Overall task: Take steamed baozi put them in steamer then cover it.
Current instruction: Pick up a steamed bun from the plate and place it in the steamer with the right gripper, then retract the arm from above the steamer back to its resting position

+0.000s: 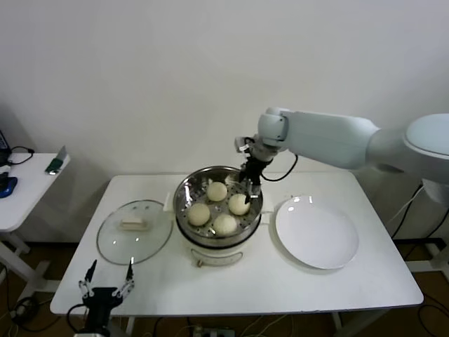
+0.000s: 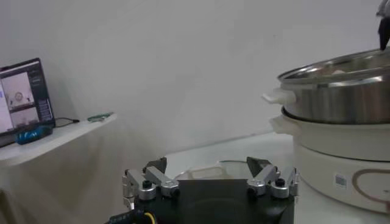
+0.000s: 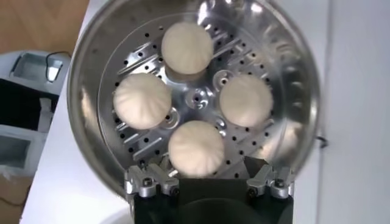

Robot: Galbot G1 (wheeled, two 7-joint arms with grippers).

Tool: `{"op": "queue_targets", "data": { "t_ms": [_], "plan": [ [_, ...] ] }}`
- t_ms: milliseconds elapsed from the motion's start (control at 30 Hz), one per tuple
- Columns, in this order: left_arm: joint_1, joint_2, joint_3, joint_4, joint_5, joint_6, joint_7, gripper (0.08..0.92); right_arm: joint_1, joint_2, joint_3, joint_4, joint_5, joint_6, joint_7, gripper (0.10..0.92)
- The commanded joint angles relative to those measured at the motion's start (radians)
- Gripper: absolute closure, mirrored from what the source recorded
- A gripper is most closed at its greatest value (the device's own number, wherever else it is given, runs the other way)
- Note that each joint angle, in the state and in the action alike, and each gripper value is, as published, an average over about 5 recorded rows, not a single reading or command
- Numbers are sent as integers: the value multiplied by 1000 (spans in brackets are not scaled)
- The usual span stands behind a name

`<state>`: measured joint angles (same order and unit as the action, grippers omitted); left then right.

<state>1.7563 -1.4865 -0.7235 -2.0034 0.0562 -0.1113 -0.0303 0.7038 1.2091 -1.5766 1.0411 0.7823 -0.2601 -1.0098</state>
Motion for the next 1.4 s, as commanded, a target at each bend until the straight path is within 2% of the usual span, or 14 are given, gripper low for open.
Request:
{"op": "queue_targets", "data": {
  "t_ms": [33, 233, 500, 833, 1067, 1233, 1400],
  "plan": [
    [2, 5, 0, -7, 8, 7, -10, 177, 13, -233, 95, 92, 17, 245, 207, 203],
    [-7, 6, -14, -11, 16, 13, -15, 177, -177, -411, 241, 216, 24, 379, 509, 203],
    [1, -3, -31, -52, 51, 31, -9, 177, -609, -535, 680, 286, -49, 454, 703, 203],
    [-16, -9, -61, -96, 181, 46, 43, 177, -1159, -548, 1285, 377, -155, 470, 798, 203],
    [-48, 5, -73, -96, 364, 56, 21, 177, -1500, -468, 1645, 456, -184, 468, 824, 203],
    [-76, 31, -73, -86, 677, 86, -26, 177, -1675, -382, 1816, 505, -196, 455, 842, 203],
    [-88, 71, -42, -73, 1013, 160, -9, 177, -1800, -318, 1934, 527, -205, 429, 848, 203]
  ]
}}
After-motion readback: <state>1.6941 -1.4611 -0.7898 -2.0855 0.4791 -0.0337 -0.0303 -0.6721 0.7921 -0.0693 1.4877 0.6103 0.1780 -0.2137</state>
